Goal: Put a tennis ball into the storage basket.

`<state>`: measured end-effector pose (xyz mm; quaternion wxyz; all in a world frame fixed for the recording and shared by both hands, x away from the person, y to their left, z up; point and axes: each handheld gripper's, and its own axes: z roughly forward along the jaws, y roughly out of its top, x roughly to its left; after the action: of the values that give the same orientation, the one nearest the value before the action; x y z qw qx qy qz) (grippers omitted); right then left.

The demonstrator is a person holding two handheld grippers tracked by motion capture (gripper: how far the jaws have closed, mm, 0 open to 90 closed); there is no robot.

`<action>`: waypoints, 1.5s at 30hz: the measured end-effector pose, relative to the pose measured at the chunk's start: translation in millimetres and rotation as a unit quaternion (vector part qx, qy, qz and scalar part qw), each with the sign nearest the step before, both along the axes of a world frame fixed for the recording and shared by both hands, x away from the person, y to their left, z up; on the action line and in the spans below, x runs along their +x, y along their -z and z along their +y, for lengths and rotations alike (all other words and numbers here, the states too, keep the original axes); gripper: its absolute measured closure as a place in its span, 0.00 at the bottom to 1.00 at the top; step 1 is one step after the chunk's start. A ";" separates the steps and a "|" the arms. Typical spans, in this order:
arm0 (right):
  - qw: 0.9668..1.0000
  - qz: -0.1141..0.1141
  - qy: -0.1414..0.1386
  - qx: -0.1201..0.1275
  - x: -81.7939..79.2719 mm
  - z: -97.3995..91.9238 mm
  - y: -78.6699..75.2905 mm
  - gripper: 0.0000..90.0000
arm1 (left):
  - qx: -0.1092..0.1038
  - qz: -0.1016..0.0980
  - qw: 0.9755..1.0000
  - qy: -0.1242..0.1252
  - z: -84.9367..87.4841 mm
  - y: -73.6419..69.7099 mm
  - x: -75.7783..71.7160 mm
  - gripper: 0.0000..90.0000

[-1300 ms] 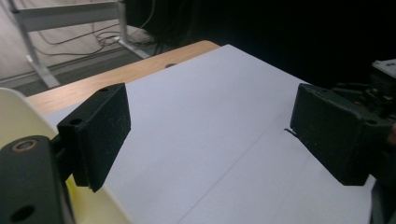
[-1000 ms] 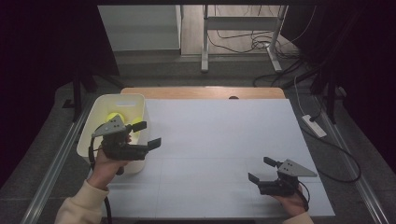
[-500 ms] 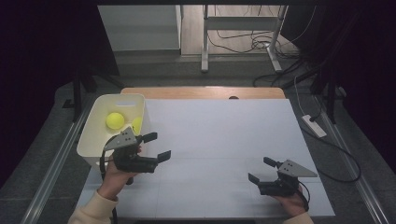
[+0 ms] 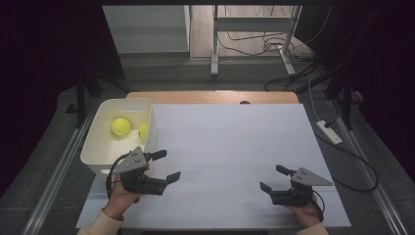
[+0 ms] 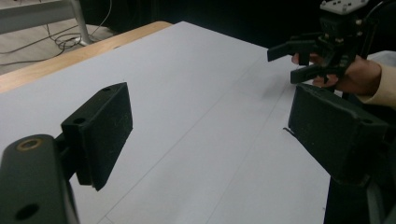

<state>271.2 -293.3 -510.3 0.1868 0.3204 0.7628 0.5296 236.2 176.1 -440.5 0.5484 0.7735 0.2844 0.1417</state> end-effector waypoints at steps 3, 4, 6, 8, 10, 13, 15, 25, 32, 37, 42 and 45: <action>1.000 0.000 0.001 0.000 -0.1 -0.2 0.1 0.10 | 0.001 0.002 1.000 0.006 -0.1 6.3 -4.0 0.16; 1.000 0.000 0.001 0.000 -0.1 -0.2 0.1 0.10 | 0.001 0.004 1.000 0.006 0.0 8.7 -4.9 0.16; 1.000 0.000 0.000 -0.001 -0.2 -0.3 -0.1 0.10 | 0.004 0.008 1.000 0.003 0.2 12.9 -6.1 0.16; 1.000 0.000 -0.001 -0.002 -0.3 0.2 0.0 0.10 | 0.009 0.013 1.000 -0.002 0.5 18.3 -7.3 0.16; 1.000 0.000 -0.001 -0.003 -0.3 0.5 0.1 0.10 | 0.012 0.017 1.000 -0.003 1.1 22.4 -7.8 0.16; 1.000 0.000 -0.001 -0.003 -0.4 0.6 0.0 0.10 | 0.017 0.023 1.000 -0.007 2.8 29.4 -8.2 0.16; 1.000 0.000 -0.001 -0.003 -0.3 0.6 0.1 0.10 | 0.019 0.029 0.999 -0.010 4.7 34.3 -8.0 0.16; 1.000 -0.001 0.001 -0.003 -1.1 0.2 0.0 0.10 | 0.026 0.043 0.998 -0.022 8.7 50.2 -6.4 0.16; 1.000 0.002 0.001 -0.002 -2.0 -0.1 0.3 0.10 | 0.031 0.053 0.998 -0.031 9.9 63.5 -7.6 0.16; 1.000 0.004 -0.001 -0.002 -2.3 0.0 0.8 0.10 | 0.036 0.058 0.997 -0.037 11.2 68.3 -6.3 0.16; 1.000 0.004 -0.005 -0.003 -2.5 -0.2 1.0 0.10 | 0.035 0.061 0.997 -0.037 10.1 71.0 -5.8 0.16; 1.000 0.005 -0.006 -0.002 -2.5 -0.2 1.1 0.10 | 0.035 0.061 0.997 -0.037 9.9 71.2 -5.5 0.16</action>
<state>268.6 -293.5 -511.4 0.1808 0.3177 0.7668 0.5277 230.6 186.0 -511.8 0.4967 0.7884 0.3411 0.1243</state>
